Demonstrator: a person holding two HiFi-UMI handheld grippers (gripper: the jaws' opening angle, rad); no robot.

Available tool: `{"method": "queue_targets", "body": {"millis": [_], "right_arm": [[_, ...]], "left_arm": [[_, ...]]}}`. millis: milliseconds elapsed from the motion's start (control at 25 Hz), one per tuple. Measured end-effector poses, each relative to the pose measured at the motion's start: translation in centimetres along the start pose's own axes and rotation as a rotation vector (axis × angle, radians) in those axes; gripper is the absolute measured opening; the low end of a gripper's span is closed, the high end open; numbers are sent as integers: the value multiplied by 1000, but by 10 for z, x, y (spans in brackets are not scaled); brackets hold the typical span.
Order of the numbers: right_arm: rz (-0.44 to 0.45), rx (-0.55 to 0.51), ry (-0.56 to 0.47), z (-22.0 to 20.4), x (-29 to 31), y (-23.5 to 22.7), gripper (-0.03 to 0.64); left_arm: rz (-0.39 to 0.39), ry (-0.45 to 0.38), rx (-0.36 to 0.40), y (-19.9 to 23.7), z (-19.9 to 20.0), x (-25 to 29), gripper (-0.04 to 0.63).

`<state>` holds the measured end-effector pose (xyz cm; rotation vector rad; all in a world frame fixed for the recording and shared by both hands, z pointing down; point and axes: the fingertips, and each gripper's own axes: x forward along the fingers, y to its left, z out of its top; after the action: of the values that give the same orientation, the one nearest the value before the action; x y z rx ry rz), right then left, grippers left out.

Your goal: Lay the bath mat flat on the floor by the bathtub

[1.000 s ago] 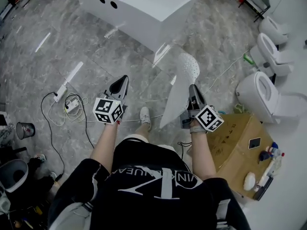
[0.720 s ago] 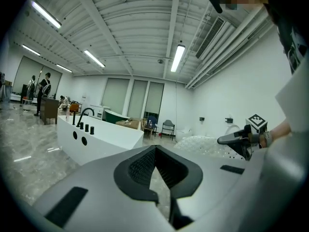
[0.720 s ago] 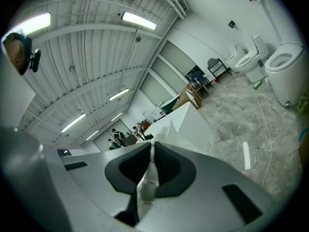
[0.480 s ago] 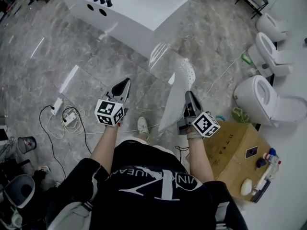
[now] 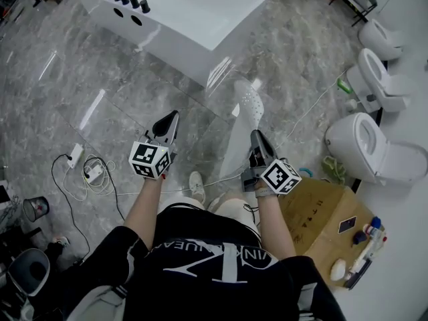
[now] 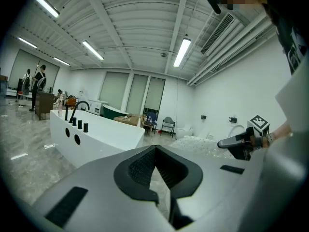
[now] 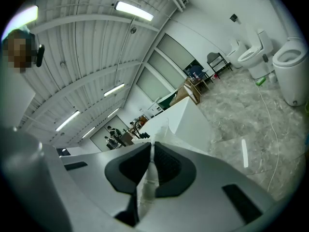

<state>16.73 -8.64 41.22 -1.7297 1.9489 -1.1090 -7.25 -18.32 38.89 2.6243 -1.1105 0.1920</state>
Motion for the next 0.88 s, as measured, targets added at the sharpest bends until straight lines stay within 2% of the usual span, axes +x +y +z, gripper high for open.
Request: {"method": "queue_targets", "body": {"millis": [280, 440, 680, 880], "right_arm": [[74, 26, 99, -24, 62, -1, 40], [161, 46, 193, -45, 93, 2, 40], [300, 58, 382, -89, 140, 2, 40], [434, 57, 499, -128, 180, 15, 40]], "left_arm": [[44, 23, -25, 19, -19, 20, 14], [100, 24, -32, 27, -30, 32, 14], [270, 24, -33, 54, -40, 42, 14], [438, 16, -20, 96, -55, 37, 14]]}}
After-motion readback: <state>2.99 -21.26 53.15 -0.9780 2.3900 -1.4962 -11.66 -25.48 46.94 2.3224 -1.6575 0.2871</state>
